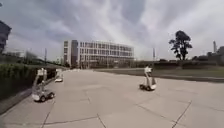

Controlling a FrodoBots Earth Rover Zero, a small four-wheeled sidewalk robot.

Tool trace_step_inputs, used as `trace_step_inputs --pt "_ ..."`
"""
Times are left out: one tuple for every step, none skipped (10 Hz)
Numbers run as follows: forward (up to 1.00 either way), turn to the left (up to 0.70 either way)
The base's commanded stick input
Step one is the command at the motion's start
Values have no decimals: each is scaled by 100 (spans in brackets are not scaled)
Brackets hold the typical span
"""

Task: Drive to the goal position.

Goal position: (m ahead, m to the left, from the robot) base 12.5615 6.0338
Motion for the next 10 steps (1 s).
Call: trace_step_inputs --pt "70 0" --pt "70 0" --pt "70 15" --pt "70 35" --pt "70 7" --pt "70 0" --pt "70 0" --pt "70 0" --pt "70 0" --pt "70 0"
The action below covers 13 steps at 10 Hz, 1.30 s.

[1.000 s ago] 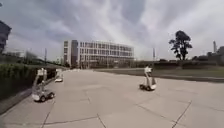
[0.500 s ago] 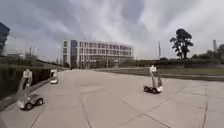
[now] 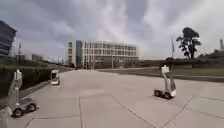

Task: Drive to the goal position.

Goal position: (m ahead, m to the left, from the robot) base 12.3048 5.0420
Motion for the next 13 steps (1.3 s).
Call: trace_step_inputs --pt "70 0" --pt "70 0" --pt "70 0" --pt "70 0" --pt "70 0" --pt "70 0" --pt "70 0" --pt "70 0" --pt "70 0" --pt "70 0" --pt "70 0" --pt "70 0" --pt "70 35"
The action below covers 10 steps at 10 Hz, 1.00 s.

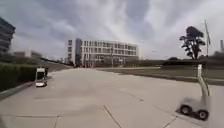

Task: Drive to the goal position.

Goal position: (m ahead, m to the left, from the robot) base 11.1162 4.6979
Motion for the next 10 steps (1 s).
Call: trace_step_inputs --pt "70 20" --pt "70 5" --pt "70 0" --pt "70 0" --pt "70 0" --pt "70 0" --pt "70 0" --pt "70 0" --pt "70 0" --pt "70 0"
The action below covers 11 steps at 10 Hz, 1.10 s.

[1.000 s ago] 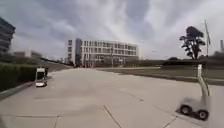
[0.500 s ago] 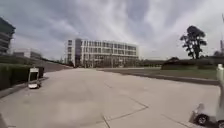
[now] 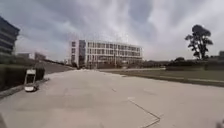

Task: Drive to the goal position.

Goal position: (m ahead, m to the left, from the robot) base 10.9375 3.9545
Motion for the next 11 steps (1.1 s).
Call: trace_step_inputs --pt "70 0" --pt "70 23" --pt "70 35" --pt "70 35" --pt "70 35" --pt "70 35" --pt "70 35" --pt "70 34" --pt "70 16" --pt "70 0" --pt "70 0"
